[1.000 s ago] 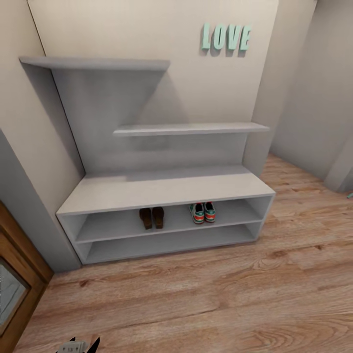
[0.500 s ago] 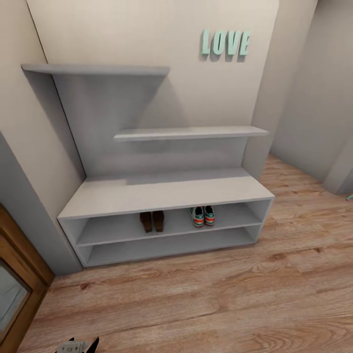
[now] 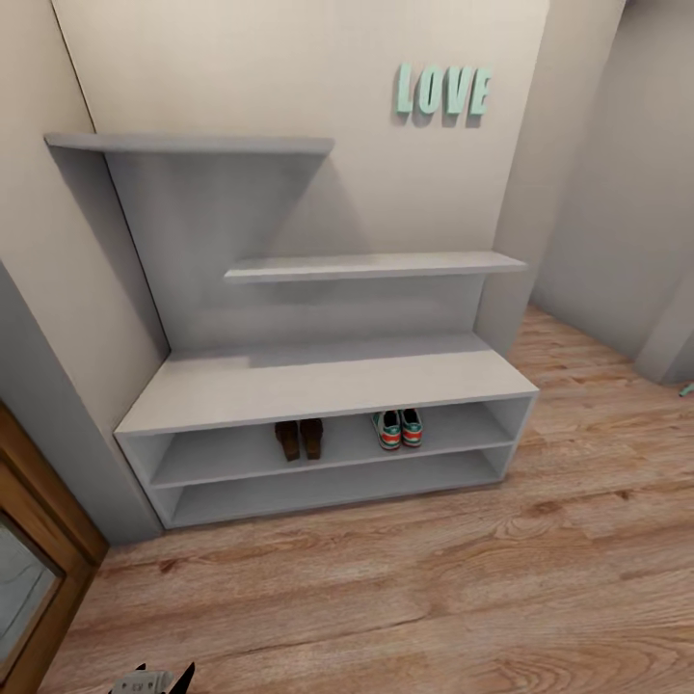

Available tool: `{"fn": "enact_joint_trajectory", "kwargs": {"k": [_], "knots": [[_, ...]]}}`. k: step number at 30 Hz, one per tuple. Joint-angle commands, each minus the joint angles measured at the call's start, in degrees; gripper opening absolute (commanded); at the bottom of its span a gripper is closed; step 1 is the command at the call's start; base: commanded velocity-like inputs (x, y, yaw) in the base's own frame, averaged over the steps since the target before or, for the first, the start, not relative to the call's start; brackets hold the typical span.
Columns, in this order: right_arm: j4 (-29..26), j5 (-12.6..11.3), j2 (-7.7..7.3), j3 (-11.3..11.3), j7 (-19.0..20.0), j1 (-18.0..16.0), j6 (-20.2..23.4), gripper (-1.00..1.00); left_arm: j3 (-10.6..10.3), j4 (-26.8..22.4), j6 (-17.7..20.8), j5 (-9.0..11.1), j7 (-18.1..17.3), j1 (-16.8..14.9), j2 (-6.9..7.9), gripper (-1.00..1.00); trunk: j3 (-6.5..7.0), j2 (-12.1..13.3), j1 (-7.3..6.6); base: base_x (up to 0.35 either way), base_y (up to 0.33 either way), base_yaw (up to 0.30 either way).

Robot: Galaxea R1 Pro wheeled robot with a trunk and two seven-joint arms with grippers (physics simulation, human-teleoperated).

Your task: Pick up the two gym shoes and the two sandals from the corridor floor and place them onto the hallstand (shoe rack) in the corridor, making sure they are on the rack and not on the floor. Arrange them so the two gym shoes are next to each other and the two sandals are next to each other.

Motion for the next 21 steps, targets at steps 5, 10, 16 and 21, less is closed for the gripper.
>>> {"fn": "enact_joint_trajectory", "kwargs": {"k": [5,10,16,21], "knots": [[0.06,0.57,0.02,-0.27,-0.35,-0.04,-0.09,1.00,0.44,0.04,-0.25,-0.62,-0.29,-0.06,-0.09,1.00,-0.05,-0.02,-0.01,0.000,0.000,0.000],[0.06,0.57,0.02,-0.27,-0.36,-0.04,-0.09,1.00,0.39,0.04,-0.23,-0.65,-0.29,-0.06,-0.11,1.00,-0.05,-0.02,-0.01,0.000,0.000,0.000],[0.06,0.57,0.02,-0.27,-0.34,-0.04,-0.09,1.00,0.38,0.07,-0.22,-0.65,-0.29,-0.06,-0.12,1.00,-0.05,-0.02,-0.01,0.000,0.000,0.000],[0.06,0.57,0.02,-0.27,-0.35,-0.04,-0.09,1.00,0.42,0.05,-0.23,-0.65,-0.29,-0.06,-0.12,1.00,-0.05,-0.02,-0.01,0.000,0.000,0.000]]}}
